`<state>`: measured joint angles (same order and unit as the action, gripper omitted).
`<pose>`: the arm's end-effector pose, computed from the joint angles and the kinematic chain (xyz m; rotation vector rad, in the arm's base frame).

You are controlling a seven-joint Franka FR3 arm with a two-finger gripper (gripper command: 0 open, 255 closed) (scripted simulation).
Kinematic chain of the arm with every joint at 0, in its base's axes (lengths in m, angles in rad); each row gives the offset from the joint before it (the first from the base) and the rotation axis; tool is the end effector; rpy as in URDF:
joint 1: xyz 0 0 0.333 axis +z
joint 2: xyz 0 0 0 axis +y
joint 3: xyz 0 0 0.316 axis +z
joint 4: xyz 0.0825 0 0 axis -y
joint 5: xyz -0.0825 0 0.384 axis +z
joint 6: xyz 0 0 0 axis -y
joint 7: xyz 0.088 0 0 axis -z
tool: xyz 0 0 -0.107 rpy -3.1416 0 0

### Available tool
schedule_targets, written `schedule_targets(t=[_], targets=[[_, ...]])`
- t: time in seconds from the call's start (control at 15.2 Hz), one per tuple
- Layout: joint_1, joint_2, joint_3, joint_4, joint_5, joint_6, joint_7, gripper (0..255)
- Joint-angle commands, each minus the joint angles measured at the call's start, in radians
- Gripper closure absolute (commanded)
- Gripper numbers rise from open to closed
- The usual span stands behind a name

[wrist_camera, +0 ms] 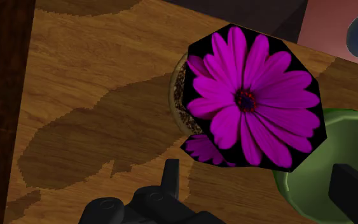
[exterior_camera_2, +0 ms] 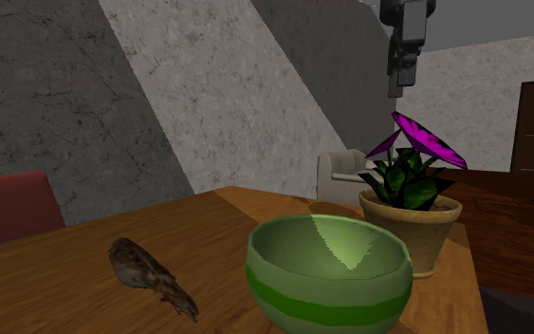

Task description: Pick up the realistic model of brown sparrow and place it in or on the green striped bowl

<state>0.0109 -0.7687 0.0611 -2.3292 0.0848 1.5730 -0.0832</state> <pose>0.3107 0.0374 0.5975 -3.0919 -0.2146 -0.0188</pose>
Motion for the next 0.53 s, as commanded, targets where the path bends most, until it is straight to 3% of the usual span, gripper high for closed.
schedule_targets(t=[0.0, 0.46], targets=[[0.0, 0.0, 0.0, 0.0, 0.0, 0.0, 0.0, 0], [0.006, 0.167, 0.153, 0.011, 0.017, 0.184, 0.162, 0]])
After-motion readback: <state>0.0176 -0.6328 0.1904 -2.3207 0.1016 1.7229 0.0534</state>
